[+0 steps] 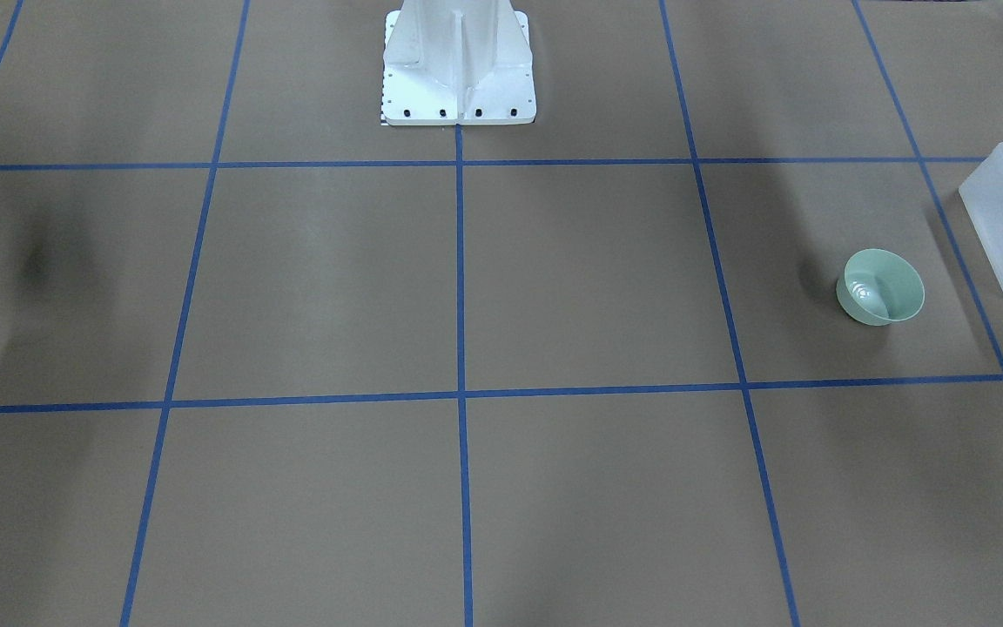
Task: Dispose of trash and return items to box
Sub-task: 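Carry the cup into the clear bin with left gripper while right lifts cloth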
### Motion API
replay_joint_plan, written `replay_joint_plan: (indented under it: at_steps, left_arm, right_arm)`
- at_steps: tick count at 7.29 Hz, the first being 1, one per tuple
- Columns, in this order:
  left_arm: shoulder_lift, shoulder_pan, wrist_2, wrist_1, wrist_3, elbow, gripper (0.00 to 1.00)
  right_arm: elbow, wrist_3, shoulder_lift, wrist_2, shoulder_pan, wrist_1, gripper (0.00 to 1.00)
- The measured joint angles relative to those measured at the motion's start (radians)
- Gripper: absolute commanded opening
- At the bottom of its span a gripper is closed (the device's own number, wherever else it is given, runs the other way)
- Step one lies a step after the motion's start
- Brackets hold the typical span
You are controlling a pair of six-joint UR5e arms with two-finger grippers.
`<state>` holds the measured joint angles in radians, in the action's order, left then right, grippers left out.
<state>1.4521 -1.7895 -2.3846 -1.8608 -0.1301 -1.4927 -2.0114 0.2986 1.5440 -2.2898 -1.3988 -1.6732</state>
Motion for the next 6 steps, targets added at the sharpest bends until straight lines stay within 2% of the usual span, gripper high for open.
replay_joint_plan:
  at_steps: [3,5,6]
  left_arm:
    - [-0.071,0.031,0.041,-0.052,0.006,0.021,0.0]
    - [-0.085,0.137,0.04,-0.097,-0.023,0.022,0.0]
    - [-0.088,0.195,0.039,-0.119,-0.047,0.022,0.55]
  right_arm:
    - [-0.003,-0.104,0.081,0.001,-0.11,-0.012,0.0]
    - [-0.004,-0.15,0.13,0.003,-0.167,-0.012,0.0]
    - [-0.004,-0.167,0.145,0.005,-0.183,-0.012,0.0]
